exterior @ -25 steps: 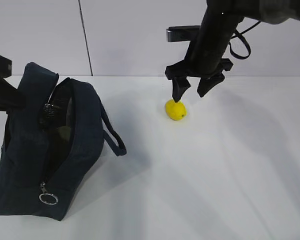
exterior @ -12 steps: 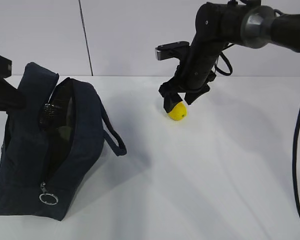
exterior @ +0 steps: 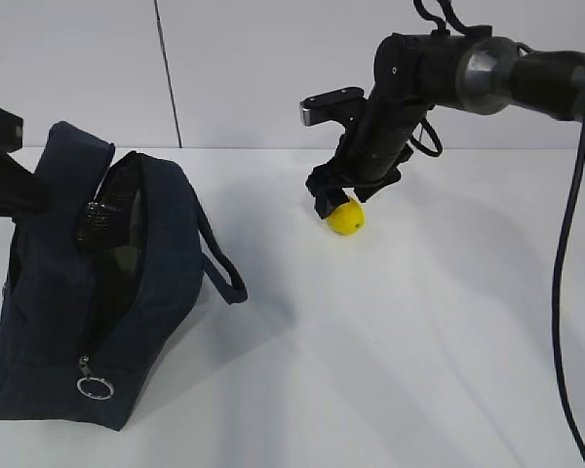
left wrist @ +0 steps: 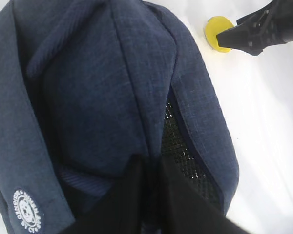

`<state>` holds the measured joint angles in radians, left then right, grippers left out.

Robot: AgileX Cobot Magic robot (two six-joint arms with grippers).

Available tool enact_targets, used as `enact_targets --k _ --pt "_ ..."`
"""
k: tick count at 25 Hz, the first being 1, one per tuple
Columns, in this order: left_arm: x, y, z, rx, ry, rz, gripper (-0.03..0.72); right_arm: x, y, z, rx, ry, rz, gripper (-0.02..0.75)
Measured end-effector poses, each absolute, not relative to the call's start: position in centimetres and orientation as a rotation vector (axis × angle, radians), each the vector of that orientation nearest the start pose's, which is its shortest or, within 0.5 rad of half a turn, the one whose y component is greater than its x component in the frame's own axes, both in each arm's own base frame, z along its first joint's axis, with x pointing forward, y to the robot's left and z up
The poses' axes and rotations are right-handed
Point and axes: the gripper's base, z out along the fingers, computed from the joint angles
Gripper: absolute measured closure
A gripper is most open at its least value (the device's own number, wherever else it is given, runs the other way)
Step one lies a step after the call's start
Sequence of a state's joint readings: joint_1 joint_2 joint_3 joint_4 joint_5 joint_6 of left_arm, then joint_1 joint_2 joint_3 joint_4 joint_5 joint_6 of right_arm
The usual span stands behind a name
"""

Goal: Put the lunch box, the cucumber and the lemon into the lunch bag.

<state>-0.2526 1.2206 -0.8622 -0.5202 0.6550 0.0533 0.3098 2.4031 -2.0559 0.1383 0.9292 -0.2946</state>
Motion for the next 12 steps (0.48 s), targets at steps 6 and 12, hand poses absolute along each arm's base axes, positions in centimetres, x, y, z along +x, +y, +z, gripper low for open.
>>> enact_targets --k 6,12 --pt "22.9 -8.8 29.0 -0.007 2.484 -0.649 0.659 49.2 16.7 14.1 -0.751 2.668 0.158 0.158" --pt "22.9 -8.8 29.0 0.0 2.482 -0.648 0.659 49.3 16.7 12.8 -0.744 2.685 0.157 0.159"
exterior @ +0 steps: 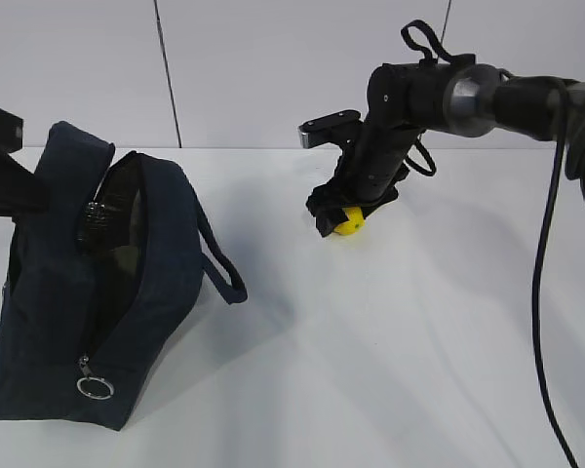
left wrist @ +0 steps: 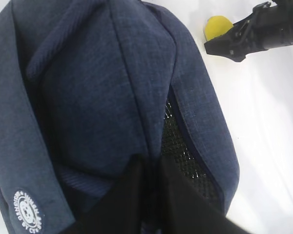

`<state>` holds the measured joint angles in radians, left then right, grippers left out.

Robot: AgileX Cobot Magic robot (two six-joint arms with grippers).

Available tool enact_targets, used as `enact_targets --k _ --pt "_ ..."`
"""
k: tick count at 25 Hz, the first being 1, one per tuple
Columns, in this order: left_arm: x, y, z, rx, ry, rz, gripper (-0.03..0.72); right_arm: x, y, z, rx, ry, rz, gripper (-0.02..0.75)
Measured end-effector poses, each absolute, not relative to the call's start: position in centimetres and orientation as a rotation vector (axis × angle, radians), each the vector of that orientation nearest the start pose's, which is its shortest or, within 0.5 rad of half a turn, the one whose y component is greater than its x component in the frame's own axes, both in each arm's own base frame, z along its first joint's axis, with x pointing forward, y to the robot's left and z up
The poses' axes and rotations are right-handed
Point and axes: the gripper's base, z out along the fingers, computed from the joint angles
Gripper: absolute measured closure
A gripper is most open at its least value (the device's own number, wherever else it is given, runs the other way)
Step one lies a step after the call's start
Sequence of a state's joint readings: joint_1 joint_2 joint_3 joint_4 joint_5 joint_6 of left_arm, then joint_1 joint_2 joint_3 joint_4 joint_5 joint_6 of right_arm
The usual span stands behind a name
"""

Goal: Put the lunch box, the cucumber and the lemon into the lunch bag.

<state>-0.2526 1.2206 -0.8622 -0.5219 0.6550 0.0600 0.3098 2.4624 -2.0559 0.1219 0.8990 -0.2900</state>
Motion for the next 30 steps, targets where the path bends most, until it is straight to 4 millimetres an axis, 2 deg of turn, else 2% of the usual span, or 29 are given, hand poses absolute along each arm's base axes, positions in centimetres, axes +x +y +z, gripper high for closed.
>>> enact_targets --k 2,7,12,21,26,30 --pt "22.9 -8.8 29.0 0.005 2.482 -0.647 0.659 49.3 16.7 12.7 -0.733 2.689 0.159 0.184" --pt "22.9 -8.8 29.0 0.007 2.481 -0.646 0.659 49.3 16.7 12.7 -0.713 2.693 0.162 0.32" --pt "22.9 -8.8 29.0 0.009 2.481 -0.645 0.659 49.3 16.7 13.3 -0.724 2.709 0.163 0.342" --pt "22.9 -8.8 29.0 0.009 2.479 -0.645 0.659 49.6 16.9 19.5 -0.737 2.729 0.181 0.344" --pt "22.9 -8.8 29.0 0.013 2.477 -0.643 0.659 49.2 16.8 22.5 -0.538 2.731 0.222 0.345" --pt "22.9 -8.8 29.0 0.012 2.475 -0.642 0.659 47.9 17.1 27.1 -0.451 2.668 0.328 0.346"
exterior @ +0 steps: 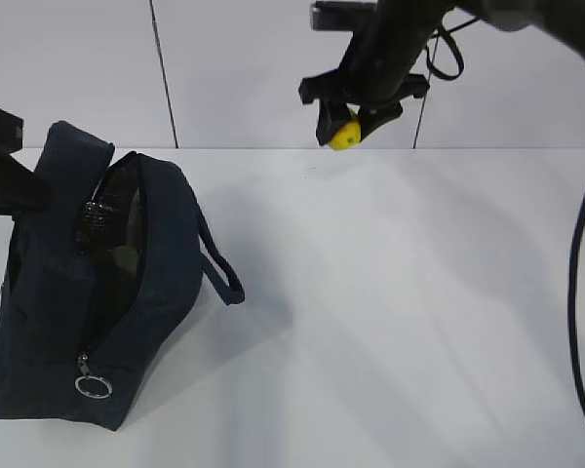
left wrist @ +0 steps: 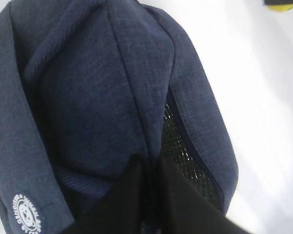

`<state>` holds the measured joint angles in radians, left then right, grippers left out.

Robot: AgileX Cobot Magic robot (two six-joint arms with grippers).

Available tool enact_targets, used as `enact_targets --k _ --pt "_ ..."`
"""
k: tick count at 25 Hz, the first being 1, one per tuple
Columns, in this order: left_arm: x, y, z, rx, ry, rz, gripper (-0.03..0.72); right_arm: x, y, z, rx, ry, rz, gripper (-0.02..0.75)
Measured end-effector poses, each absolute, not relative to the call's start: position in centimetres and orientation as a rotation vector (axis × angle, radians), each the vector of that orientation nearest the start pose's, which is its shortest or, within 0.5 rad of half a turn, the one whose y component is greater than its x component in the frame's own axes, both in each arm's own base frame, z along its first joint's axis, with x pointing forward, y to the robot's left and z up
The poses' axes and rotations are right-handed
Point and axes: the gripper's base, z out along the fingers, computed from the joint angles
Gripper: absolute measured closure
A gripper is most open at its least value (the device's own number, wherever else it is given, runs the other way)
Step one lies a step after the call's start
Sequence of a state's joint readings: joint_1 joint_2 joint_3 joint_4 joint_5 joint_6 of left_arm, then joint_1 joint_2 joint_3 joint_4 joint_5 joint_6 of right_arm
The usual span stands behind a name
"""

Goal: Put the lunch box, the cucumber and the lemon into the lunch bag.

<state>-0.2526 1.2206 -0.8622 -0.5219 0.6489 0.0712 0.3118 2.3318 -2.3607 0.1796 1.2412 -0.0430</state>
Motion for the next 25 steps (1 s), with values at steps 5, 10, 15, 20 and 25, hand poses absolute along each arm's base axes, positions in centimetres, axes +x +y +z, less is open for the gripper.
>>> enact_targets --k 5,10,15,20,25 --pt "23.0 -8.7 29.0 0.01 2.469 -0.641 0.659 44.8 17.3 32.8 -0.402 2.594 0.525 0.346" --pt "23.0 -8.7 29.0 0.009 2.467 -0.64 0.659 41.6 17.9 35.0 -0.418 2.602 0.58 0.346" --pt "23.0 -8.7 29.0 0.009 2.467 -0.64 0.659 37.6 20.5 36.1 -0.535 2.61 0.614 0.346" --pt "23.0 -8.7 29.0 0.009 2.467 -0.64 0.659 34.6 24.6 36.1 -0.694 2.604 0.655 0.346" --pt "23.0 -8.7 29.0 0.009 2.467 -0.64 0.659 32.9 26.8 35.7 -0.742 2.622 0.683 0.346"
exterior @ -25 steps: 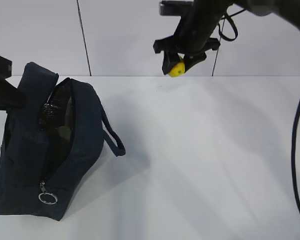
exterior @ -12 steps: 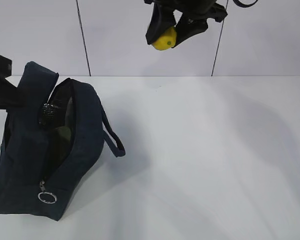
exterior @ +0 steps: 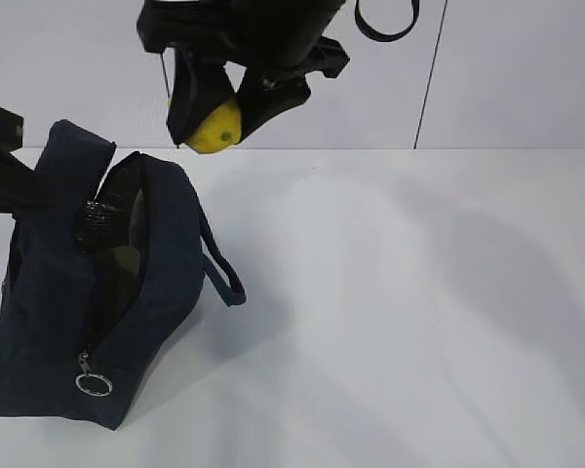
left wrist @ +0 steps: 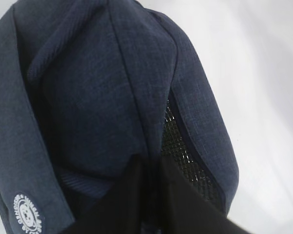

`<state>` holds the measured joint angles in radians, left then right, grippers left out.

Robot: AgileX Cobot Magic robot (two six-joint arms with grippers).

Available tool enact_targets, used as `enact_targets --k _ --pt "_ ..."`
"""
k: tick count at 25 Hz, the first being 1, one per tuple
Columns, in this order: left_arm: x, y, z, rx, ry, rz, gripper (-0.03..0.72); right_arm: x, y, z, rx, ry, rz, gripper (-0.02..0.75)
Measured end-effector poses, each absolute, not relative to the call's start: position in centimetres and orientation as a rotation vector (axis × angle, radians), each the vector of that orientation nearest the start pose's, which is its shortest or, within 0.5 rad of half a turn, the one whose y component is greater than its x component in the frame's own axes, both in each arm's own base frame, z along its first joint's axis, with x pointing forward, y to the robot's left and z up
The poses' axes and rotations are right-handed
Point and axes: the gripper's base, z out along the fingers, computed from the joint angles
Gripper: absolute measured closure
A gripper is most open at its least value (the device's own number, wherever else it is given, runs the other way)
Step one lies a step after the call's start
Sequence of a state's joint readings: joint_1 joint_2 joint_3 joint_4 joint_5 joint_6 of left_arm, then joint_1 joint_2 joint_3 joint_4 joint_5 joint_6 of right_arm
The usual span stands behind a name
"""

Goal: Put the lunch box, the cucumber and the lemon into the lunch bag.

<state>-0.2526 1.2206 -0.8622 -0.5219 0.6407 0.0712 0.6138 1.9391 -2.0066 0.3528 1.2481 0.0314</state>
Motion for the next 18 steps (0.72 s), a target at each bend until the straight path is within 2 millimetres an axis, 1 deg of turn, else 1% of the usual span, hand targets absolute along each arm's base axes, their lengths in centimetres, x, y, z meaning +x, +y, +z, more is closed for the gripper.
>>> enact_targets --k 5,7,9,12,15,18 --pt "23.0 -8.7 29.1 0.006 2.465 -0.642 0.659 31.8 27.4 33.6 -0.759 2.708 0.67 0.346" --pt "23.0 -8.8 29.1 0.005 2.464 -0.644 0.659 30.5 27.5 33.1 -0.788 2.732 0.66 0.346" --pt "23.0 -8.8 29.1 0.004 2.464 -0.646 0.659 29.0 27.6 33.2 -0.786 2.7 0.678 0.346" --pt "23.0 -8.8 29.1 0.004 2.464 -0.646 0.659 27.6 27.1 33.5 -0.679 2.607 0.783 0.346" --pt "23.0 -8.8 29.1 0.003 2.464 -0.646 0.659 26.6 26.7 32.6 -0.557 2.565 0.9 0.346" --pt "23.0 -8.8 29.1 0.003 2.462 -0.646 0.659 26.4 27.3 31.7 -0.525 2.55 1.021 0.346"
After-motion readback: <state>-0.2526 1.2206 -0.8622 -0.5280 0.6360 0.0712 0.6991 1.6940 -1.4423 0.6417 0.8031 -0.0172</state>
